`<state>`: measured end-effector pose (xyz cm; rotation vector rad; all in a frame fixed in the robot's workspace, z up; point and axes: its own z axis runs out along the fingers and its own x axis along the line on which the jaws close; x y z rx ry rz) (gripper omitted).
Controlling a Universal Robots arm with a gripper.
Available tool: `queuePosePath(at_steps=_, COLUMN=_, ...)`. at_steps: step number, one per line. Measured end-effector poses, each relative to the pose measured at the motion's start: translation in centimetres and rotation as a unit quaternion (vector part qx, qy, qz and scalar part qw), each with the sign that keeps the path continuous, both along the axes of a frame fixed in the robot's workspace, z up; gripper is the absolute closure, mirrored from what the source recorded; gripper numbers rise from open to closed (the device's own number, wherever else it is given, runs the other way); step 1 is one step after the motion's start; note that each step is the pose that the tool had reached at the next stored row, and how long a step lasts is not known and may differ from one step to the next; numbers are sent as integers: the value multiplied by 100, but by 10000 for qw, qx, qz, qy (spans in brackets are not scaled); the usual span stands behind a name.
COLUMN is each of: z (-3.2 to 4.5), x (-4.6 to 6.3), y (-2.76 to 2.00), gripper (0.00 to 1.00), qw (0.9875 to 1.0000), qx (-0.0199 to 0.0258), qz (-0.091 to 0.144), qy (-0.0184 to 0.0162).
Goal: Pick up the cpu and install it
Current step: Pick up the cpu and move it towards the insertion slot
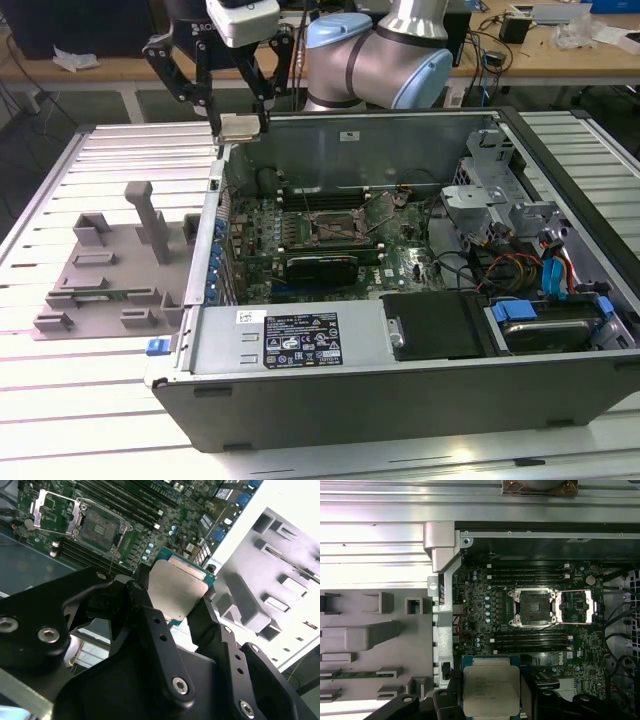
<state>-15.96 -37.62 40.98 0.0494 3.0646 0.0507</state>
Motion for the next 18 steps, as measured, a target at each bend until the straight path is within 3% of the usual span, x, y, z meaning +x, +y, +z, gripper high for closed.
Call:
queuePosePath(at_steps=5, z=-91, x=41, y=0, gripper=45, qw=10000, qx=0, qz=1, qy=2)
queuePosePath(at_steps=9, z=-171, x=137, y=0, gripper=45, qw=10000, qx=0, qz=0, qy=24)
queuePosePath(at_steps=18, z=-363, x=442, y=0, gripper=45, qw=9999, qx=0, qz=1, qy=136)
